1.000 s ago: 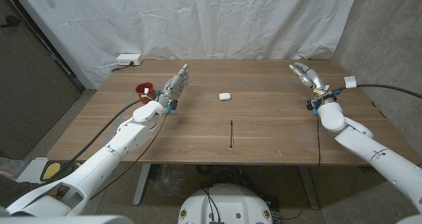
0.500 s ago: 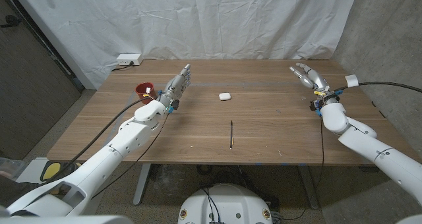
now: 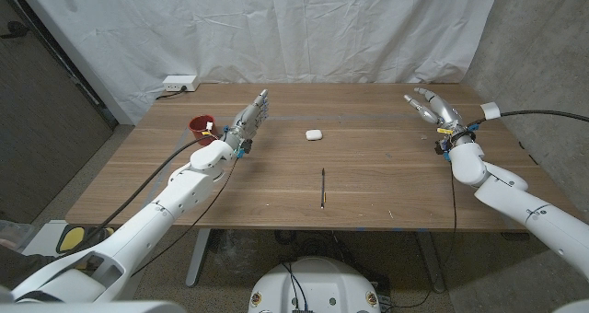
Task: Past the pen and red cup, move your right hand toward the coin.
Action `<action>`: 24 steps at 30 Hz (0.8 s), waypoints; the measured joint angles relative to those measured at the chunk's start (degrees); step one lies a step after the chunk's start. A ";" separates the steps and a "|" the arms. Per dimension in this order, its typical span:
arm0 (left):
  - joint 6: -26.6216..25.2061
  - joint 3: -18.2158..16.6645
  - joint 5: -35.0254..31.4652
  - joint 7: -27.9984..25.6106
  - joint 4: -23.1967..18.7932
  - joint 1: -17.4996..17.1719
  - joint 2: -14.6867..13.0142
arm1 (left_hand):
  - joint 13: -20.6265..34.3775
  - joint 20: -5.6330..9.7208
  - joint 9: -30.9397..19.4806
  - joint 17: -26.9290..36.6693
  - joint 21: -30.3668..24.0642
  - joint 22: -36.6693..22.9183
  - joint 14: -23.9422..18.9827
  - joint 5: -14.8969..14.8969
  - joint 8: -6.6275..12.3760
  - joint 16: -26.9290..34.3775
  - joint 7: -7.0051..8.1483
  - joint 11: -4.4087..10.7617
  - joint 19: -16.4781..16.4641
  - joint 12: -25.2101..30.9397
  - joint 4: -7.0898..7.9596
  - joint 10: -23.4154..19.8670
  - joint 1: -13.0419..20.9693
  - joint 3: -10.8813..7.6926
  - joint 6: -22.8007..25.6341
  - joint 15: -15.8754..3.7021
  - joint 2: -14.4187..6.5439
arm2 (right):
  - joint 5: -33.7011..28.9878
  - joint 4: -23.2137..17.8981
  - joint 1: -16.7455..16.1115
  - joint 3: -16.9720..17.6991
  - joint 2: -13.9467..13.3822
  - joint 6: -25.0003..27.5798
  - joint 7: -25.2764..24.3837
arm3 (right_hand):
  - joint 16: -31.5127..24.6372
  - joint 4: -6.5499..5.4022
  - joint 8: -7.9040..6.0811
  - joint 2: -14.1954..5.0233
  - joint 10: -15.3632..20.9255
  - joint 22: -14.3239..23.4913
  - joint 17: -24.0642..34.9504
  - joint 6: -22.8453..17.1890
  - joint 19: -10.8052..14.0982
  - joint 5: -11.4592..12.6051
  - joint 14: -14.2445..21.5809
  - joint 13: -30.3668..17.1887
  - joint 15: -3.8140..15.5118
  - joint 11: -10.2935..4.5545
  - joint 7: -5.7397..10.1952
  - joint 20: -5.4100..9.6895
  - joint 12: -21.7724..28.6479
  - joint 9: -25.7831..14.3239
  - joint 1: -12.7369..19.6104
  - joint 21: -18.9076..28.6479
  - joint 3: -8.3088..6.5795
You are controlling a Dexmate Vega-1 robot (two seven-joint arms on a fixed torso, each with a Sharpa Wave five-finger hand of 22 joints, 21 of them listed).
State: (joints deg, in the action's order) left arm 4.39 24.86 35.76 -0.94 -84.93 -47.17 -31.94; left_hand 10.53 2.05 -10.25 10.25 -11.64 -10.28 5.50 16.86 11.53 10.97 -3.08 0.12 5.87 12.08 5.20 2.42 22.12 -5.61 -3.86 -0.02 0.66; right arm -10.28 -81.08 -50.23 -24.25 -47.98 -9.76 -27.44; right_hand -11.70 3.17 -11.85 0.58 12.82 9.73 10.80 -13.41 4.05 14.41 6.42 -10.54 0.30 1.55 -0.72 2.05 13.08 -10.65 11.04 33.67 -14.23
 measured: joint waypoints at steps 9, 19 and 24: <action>0.20 0.18 -0.21 0.14 0.40 0.32 0.25 | 0.00 0.00 0.00 0.00 0.00 0.01 0.00 0.00 0.00 0.00 0.00 0.00 0.00 0.00 0.00 0.00 0.00 0.00 0.00 0.00 0.00 | -2.62 -0.05 0.28 -0.83 -0.74 1.77 -1.29 | 0.00 0.08 0.00 0.00 0.00 0.00 0.00 0.00 0.00 0.00 0.01 0.00 0.00 0.00 0.00 0.00 0.00 0.00 0.00 -0.20 0.08; 0.20 0.19 -0.28 0.13 -0.05 0.35 0.06 | 0.00 0.00 0.00 0.00 0.00 0.01 0.00 0.00 0.00 0.00 0.00 0.00 0.00 0.01 0.00 0.00 0.00 0.00 0.00 0.00 0.00 | -4.92 -0.13 0.85 -1.94 -1.39 3.74 -1.57 | 0.00 0.22 0.00 0.00 -0.01 0.00 -0.01 0.00 0.00 0.22 0.01 0.01 0.00 0.01 0.00 0.00 0.00 -0.01 0.00 -0.41 0.23; 0.18 0.15 -0.30 -0.03 -0.51 0.14 -0.07 | 0.00 0.00 0.00 0.00 0.00 0.01 0.00 0.00 0.00 0.00 0.00 0.00 0.00 0.01 0.00 0.00 0.02 0.00 0.00 0.00 -0.02 | -5.79 -0.41 1.19 -2.67 -1.81 4.66 -1.40 | 0.00 0.22 0.00 0.00 -0.01 0.00 -0.01 0.00 0.00 0.22 0.01 0.01 0.00 0.01 0.00 0.00 0.00 -0.16 0.00 -0.44 0.23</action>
State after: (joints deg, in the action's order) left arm 4.57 25.02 35.47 -0.97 -85.44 -47.03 -32.01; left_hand 10.53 2.05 -10.25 10.25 -11.64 -10.27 5.50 16.86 11.53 10.97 -3.07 0.12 5.87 12.09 5.20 2.42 22.15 -5.61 -3.86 -0.03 0.64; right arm -16.07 -81.48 -49.04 -26.92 -49.79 -5.10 -28.84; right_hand -11.70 3.39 -11.85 0.58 12.81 9.73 10.79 -13.41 4.05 14.63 6.43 -10.53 0.29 1.55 -0.72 2.05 13.08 -10.82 11.04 33.23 -14.00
